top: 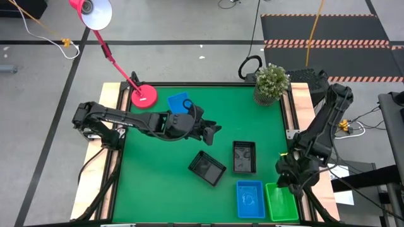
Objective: Stack baskets by color
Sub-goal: Stack the top green bin on the green bins
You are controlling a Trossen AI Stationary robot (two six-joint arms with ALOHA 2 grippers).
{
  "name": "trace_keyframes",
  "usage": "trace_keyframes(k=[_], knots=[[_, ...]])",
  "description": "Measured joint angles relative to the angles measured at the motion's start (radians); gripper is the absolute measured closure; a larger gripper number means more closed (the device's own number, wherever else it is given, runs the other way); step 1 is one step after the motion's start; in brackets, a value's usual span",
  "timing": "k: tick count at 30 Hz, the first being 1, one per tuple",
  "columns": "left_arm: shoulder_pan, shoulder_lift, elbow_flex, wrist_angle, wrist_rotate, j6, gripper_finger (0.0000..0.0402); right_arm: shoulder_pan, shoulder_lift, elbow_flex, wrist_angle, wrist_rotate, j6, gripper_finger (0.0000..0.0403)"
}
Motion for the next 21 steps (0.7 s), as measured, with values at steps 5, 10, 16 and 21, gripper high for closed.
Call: trace_keyframes(k=[5, 10, 16, 21], knots=[[-0.01, 0.0, 0.0, -0.001, 0.0, -0.003, 0.0215, 0.0, 0.038, 0.0, -0.023, 0.003, -0.105, 0.0308], [-0.015, 0.0, 0.0, -0.008, -0.008, -0.003, 0.0215, 0.0, 0.06, 0.0, -0.067, 0.005, -0.117, 0.0261], [-0.015, 0.0, 0.0, -0.008, -0.011, 0.001, 0.0215, 0.0, 0.075, 0.0, -0.093, -0.004, -0.138, 0.025], [-0.015, 0.0, 0.0, -0.022, -0.011, 0.001, 0.0215, 0.0, 0.075, 0.0, -0.124, -0.061, -0.114, 0.0268]])
